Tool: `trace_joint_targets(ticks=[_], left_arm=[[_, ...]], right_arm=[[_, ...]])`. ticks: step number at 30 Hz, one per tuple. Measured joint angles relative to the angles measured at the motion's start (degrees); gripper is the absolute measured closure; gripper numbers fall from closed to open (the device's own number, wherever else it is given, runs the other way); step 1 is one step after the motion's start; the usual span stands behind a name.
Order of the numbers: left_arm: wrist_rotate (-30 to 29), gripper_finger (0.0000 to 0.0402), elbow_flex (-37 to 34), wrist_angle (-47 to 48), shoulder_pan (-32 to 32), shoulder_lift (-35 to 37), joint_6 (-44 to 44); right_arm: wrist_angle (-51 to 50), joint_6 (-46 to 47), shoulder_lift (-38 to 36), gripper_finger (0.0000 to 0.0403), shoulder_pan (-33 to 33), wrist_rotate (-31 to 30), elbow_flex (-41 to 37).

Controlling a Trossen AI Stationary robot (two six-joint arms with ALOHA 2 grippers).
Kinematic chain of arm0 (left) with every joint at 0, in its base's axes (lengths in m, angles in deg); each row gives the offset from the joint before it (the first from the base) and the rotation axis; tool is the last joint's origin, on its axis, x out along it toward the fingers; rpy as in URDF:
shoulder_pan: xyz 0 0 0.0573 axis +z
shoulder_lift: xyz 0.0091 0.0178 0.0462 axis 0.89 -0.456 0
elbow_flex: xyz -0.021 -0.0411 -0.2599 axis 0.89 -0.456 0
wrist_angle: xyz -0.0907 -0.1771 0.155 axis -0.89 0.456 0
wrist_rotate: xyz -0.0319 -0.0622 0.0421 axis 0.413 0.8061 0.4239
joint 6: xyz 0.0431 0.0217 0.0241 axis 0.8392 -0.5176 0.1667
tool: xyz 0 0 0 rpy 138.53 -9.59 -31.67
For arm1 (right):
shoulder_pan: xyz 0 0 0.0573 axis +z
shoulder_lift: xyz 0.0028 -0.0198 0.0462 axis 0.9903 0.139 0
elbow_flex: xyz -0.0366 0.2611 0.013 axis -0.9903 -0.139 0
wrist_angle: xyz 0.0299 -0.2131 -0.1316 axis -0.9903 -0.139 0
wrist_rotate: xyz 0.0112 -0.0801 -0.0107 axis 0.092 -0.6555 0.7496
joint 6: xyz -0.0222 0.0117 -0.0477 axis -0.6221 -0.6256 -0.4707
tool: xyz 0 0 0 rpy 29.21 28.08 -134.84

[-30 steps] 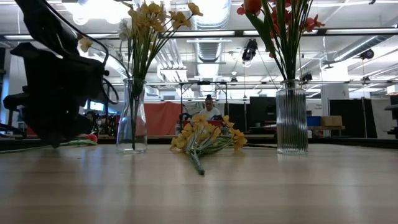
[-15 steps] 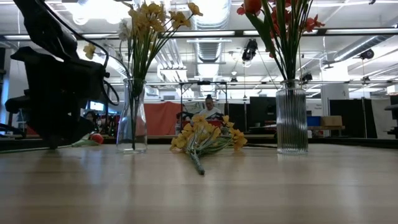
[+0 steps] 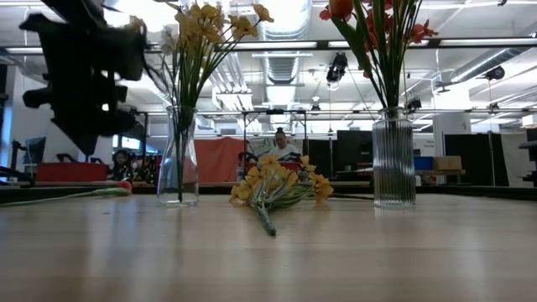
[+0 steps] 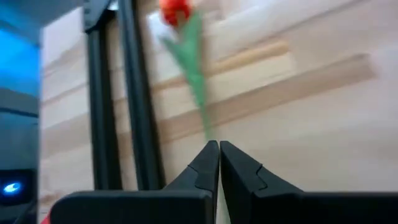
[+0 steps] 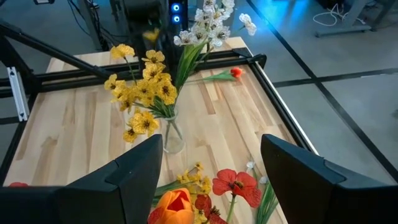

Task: Sort flowers into vase by color
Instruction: Put the orange flower into the right transparent vase

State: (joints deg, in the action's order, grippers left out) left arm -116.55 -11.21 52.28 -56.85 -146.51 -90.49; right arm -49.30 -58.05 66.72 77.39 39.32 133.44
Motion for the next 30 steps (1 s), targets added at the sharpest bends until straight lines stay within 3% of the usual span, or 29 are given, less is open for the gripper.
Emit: trace_joint_targets(ticks=[4, 12, 24, 30], left_arm=[[5.4, 0.0402, 1.4, 0.1, 0.0, 5.5, 4.6], [3.5, 0.0395, -4.1, -2.3, 2.7, 9.8, 1.9], [1.1, 0.0286, -14.3, -15.2, 5.1, 5.9, 0.3], [-1.4, 0.0272, -15.8, -21.1, 7.1, 2.2, 2.3]], right_arm=[[0.0, 0.0, 0.0, 0.0138, 0.1, 0.0, 0.0], [0.0, 0.0, 0.0, 0.0138, 0.6, 1.3, 0.0], [0.2, 0.0, 0.0, 0.0138, 1.0, 1.3, 0.0], [0.9, 0.0, 0.0, 0.0138, 1.0, 1.3, 0.0]])
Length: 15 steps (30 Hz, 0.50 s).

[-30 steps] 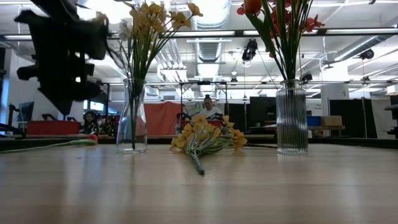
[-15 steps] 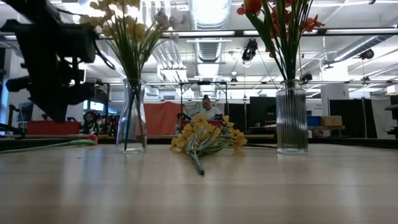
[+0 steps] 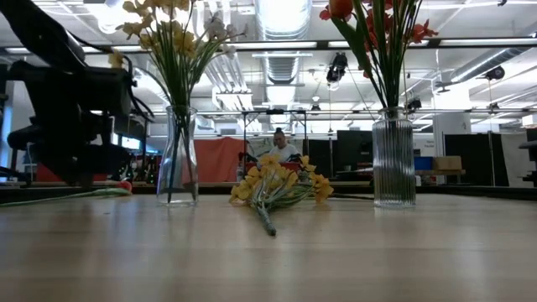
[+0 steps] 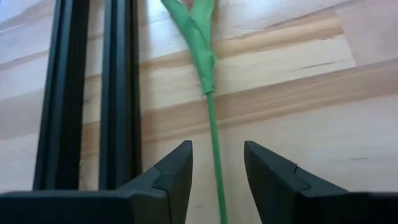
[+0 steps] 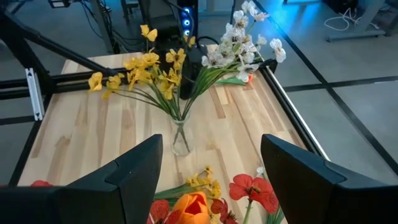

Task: Sort flowers into vase by color
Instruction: Put the orange flower into the right transparent vase

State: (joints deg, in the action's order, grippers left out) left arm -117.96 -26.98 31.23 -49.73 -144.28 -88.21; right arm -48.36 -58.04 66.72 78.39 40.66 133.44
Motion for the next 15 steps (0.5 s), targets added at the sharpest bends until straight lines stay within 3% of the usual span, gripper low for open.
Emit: trace_joint_targets(ticks=[15], left_arm=[[-2.0, 0.0317, -1.7, -7.1, 4.7, -8.1, 2.9]], right_arm=[[0.0, 0.0, 0.0, 0.0138, 0.0, 0.0, 0.0]])
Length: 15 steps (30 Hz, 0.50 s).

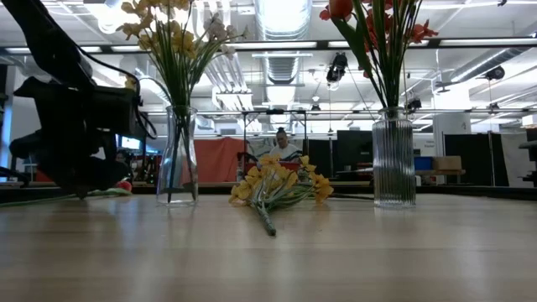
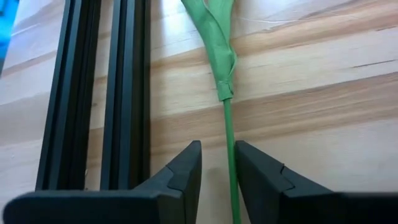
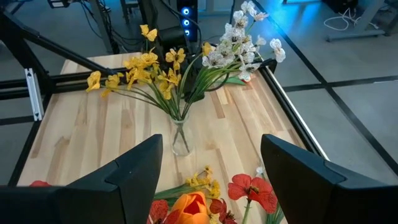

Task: Sort flowers into vase by color
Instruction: Put the orange flower into the right transparent vase

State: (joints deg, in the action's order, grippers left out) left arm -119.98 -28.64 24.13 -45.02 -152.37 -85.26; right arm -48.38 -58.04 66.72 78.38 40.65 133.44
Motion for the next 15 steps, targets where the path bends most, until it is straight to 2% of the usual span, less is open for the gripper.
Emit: trace_joint_targets(ticks=[15], left_arm=[[0.6, 0.0317, 2.9, 0.6, 0.0, -5.7, 0.1]], right_arm=[[0.0, 0.0, 0.0, 0.0138, 0.0, 0.0, 0.0]])
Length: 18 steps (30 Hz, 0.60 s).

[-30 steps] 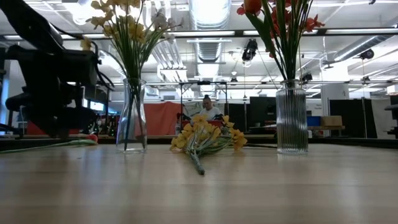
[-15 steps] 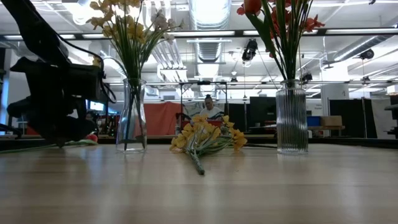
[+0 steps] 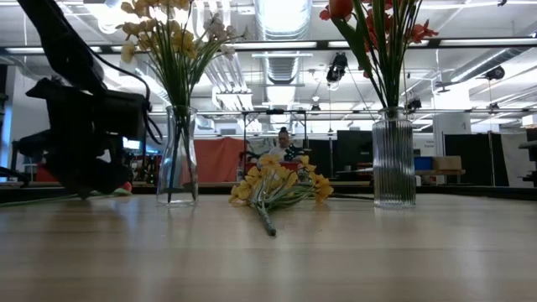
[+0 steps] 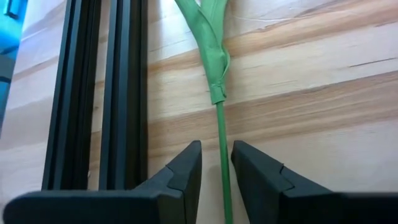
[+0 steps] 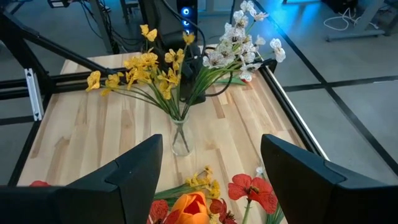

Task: Sort flowers into vase by color
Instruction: Put the orange flower into the right transparent vase

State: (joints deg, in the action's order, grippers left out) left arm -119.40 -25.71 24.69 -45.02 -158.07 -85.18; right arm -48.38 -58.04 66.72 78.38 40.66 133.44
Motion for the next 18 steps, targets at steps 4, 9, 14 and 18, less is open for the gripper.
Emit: trace_joint_targets(ticks=[4, 9, 14, 18], left_arm=[[0.1, 0.0325, 1.3, 0.1, 0.0, -2.4, 0.6], [0.9, 0.0376, 1.8, -0.5, 0.0, -4.0, 0.6], [2.0, 0.0397, 1.7, -0.6, 0.1, -2.3, 0.6], [4.8, 0.0400, 2.0, 1.5, 0.0, 1.4, 1.2]], right_arm=[[0.0, 0.0, 0.0, 0.0138, 0.0, 0.0, 0.0], [0.0, 0.0, 0.0, 0.0138, 0.0, 0.0, 0.0], [0.0, 0.0, 0.0, 0.0138, 0.0, 0.0, 0.0], [0.0, 0.0, 0.0, 0.0138, 0.0, 0.0, 0.0]])
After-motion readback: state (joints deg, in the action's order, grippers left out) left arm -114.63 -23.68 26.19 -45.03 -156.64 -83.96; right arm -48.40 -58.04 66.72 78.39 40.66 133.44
